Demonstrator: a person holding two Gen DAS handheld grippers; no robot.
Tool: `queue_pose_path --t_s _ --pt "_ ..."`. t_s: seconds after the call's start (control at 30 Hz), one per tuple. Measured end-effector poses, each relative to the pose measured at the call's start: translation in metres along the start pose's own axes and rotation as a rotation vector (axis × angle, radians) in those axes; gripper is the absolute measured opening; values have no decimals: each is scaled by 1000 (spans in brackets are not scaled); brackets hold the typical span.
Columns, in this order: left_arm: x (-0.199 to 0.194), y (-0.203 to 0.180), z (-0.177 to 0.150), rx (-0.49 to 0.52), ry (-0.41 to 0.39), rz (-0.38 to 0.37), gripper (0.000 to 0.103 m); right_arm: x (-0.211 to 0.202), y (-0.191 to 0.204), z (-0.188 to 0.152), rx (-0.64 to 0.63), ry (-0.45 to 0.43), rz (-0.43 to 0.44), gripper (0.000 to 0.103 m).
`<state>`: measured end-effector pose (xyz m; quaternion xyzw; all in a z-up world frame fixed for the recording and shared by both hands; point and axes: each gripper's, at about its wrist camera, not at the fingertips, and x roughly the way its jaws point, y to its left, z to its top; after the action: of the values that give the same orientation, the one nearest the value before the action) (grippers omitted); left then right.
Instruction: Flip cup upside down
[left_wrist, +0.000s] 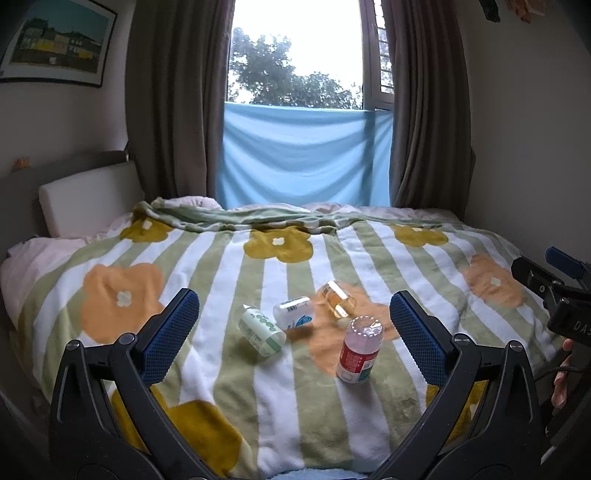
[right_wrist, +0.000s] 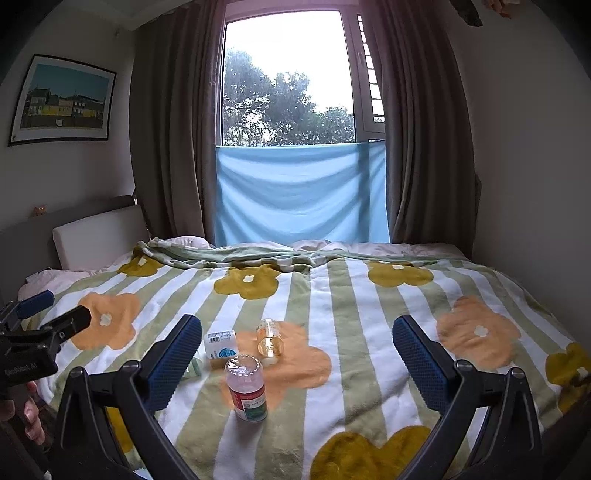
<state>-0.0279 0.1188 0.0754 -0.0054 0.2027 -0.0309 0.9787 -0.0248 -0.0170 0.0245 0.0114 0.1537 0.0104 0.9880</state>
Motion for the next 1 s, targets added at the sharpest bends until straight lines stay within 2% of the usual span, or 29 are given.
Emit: queue_pose_path --t_s 1.0 --pt "7 -1 0 5 -1 8 103 4 -6 -1 -3 4 -11 103"
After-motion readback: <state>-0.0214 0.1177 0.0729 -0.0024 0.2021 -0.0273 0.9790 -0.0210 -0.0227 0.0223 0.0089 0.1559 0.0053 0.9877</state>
